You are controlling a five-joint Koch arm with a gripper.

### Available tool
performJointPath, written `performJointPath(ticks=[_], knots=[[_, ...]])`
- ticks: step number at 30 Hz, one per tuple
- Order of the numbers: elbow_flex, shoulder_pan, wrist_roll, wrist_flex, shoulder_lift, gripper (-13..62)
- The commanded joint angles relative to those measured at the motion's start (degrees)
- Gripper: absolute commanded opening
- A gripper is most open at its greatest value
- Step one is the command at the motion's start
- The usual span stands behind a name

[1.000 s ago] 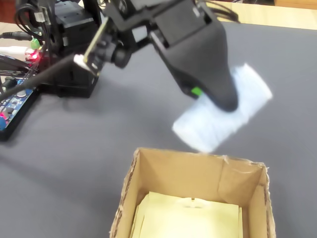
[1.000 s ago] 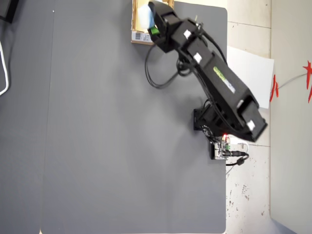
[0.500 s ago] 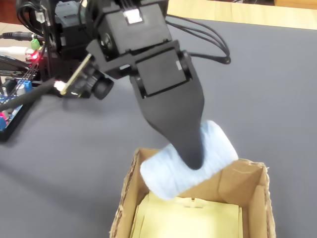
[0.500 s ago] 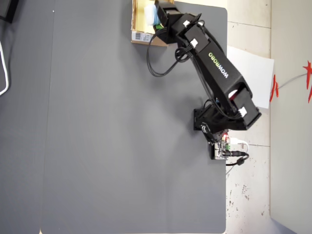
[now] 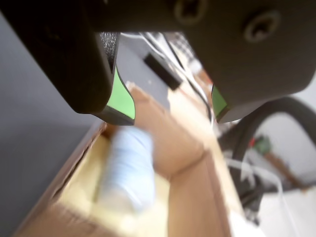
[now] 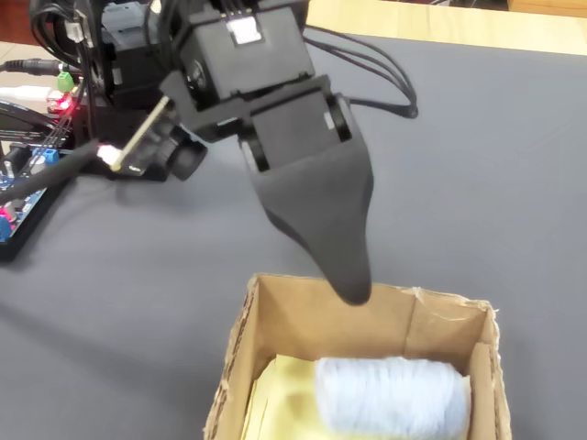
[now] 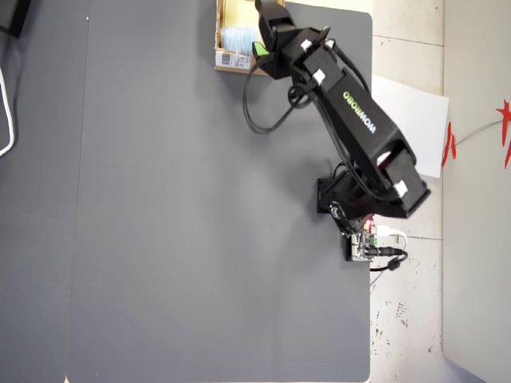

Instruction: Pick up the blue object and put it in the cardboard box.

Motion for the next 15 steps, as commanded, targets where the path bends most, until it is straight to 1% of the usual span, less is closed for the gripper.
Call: performJointPath(ticks=[1, 8, 15], knots=[[-0.3, -2.4, 6.4, -10.4, 4.8, 30.7], [8.8, -12.0, 14.7, -18.7, 12.7, 30.8], [23.9, -25.7, 22.1, -25.9, 26.5, 31.7]])
